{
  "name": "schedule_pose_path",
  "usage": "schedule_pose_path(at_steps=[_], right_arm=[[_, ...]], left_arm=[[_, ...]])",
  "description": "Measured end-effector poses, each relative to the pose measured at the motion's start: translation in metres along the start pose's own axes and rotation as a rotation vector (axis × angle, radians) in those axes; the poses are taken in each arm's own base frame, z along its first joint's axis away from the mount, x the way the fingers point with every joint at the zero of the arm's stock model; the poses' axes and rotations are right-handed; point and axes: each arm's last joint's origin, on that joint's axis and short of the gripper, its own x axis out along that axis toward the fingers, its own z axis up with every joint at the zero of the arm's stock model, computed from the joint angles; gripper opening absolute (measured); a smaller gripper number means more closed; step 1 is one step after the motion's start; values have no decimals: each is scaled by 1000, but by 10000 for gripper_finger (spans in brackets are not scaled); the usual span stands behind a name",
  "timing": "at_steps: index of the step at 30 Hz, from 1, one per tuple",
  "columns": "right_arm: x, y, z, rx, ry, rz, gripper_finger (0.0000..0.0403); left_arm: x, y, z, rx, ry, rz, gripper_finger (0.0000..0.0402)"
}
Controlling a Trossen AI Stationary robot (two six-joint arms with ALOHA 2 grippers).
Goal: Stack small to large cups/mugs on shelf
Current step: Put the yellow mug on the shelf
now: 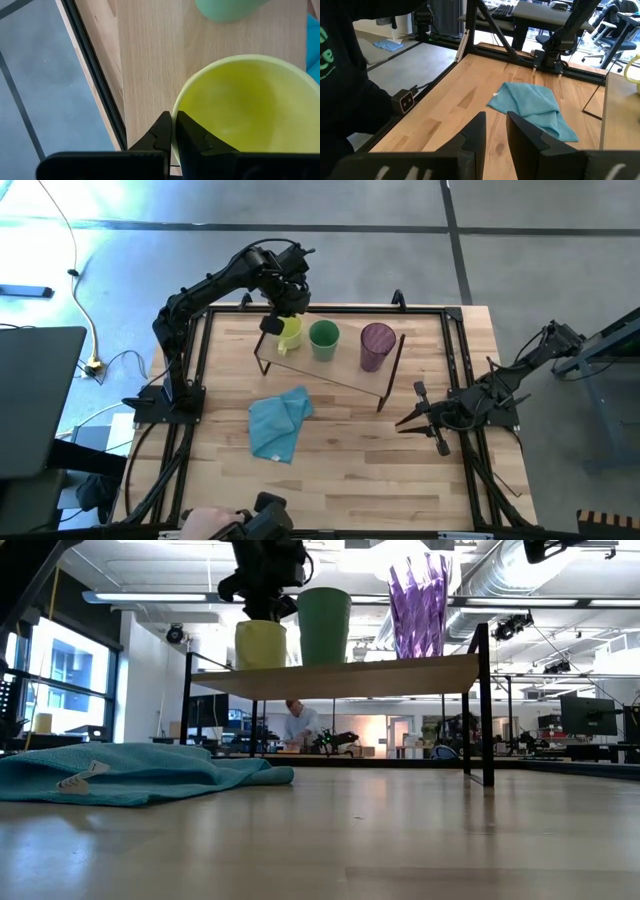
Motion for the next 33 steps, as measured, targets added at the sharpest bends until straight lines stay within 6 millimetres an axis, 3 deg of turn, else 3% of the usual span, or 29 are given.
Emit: schedule_pose_path(at_steps=[10,20,33], right_arm=[[0,0,0,0,0,0,67],[0,0,0,1,-1,0,67],[0,0,0,1,-1,0,67]], left_arm=[[1,1,1,-32,-15,-4,3],[2,2,1,-39,0,13,43],[2,2,1,-93,-10,5,46]])
